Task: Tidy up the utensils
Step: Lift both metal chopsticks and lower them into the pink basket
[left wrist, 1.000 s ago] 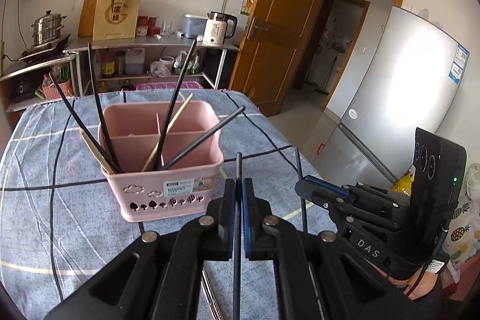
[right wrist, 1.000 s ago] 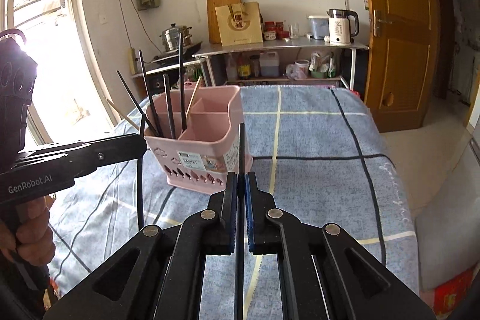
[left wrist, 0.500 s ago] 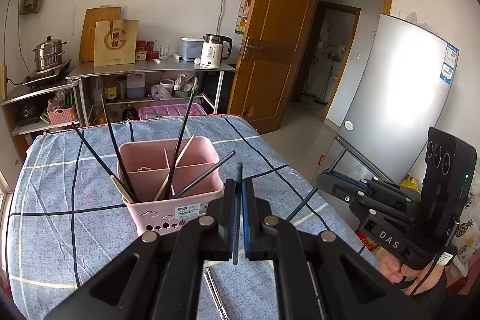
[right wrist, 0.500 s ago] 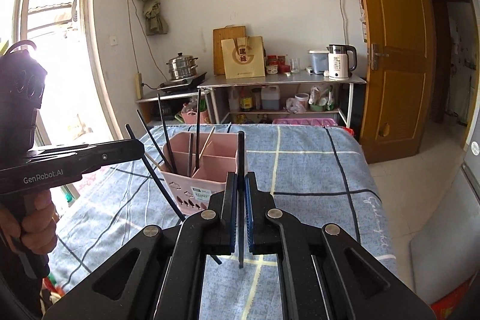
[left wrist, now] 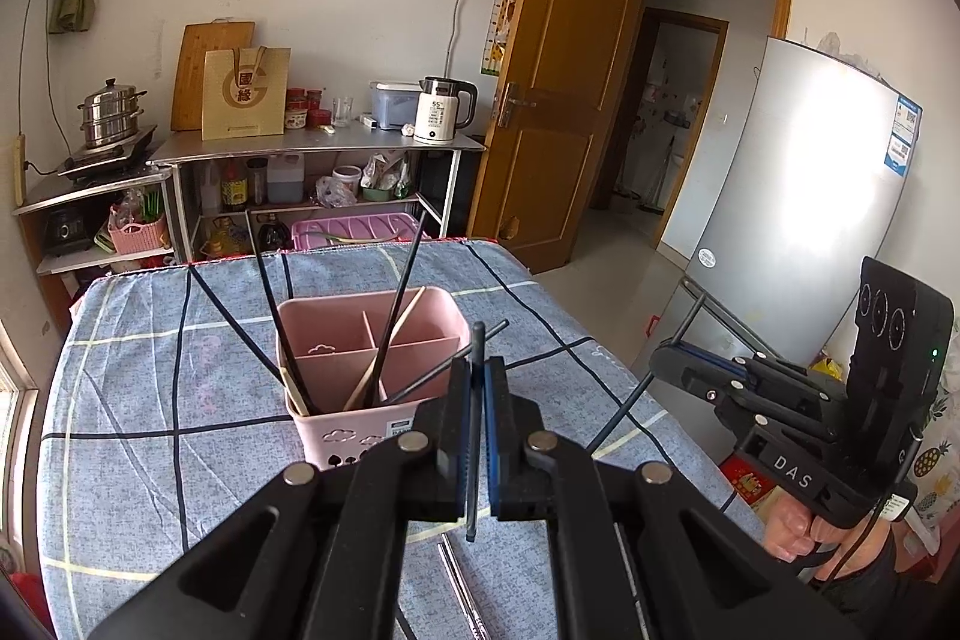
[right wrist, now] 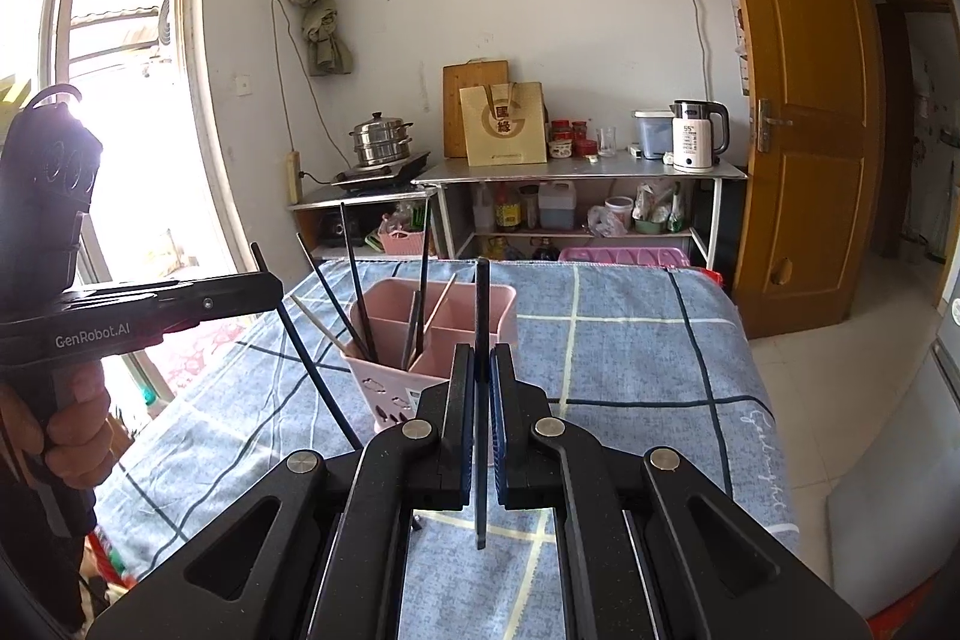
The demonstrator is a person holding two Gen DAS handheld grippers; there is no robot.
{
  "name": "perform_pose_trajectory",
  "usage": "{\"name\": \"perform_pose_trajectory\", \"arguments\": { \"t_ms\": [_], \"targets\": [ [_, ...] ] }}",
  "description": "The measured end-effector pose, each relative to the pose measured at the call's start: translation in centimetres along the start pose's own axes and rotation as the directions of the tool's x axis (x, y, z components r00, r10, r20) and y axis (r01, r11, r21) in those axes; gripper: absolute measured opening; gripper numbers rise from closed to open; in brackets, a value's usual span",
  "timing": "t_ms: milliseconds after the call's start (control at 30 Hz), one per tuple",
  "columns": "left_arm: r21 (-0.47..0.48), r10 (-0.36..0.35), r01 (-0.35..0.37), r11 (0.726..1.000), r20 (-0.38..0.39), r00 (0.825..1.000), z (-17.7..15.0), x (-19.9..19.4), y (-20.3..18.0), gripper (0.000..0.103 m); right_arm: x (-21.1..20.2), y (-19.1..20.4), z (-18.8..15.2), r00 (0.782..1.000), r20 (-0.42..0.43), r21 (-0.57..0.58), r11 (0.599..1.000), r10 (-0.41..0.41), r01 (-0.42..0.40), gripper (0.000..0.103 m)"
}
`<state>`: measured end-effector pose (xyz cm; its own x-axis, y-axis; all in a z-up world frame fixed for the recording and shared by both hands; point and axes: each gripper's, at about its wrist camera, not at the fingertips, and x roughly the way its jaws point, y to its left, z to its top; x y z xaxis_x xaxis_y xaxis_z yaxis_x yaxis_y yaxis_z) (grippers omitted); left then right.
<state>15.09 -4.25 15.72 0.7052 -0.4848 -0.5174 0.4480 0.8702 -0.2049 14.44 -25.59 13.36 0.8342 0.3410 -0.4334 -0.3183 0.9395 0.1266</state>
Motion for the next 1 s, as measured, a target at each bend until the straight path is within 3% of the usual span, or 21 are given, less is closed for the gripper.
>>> {"name": "perform_pose_trajectory", "arguments": {
  "t_ms": [667,1000],
  "targets": [
    [0.007,0.065,-0.067,0.998,0.146,0.987,8.5,-5.8,3.0,0.004,0.7,5.1,7.1,0.983,0.148,-0.064,0.993,0.107,-0.099,0.005],
    [0.009,0.11,-0.113,0.994,0.141,0.984,10.3,-3.3,5.0,0.004,3.4,6.1,9.0,0.977,0.18,-0.055,0.992,0.118,-0.109,0.005]
  ]
}}
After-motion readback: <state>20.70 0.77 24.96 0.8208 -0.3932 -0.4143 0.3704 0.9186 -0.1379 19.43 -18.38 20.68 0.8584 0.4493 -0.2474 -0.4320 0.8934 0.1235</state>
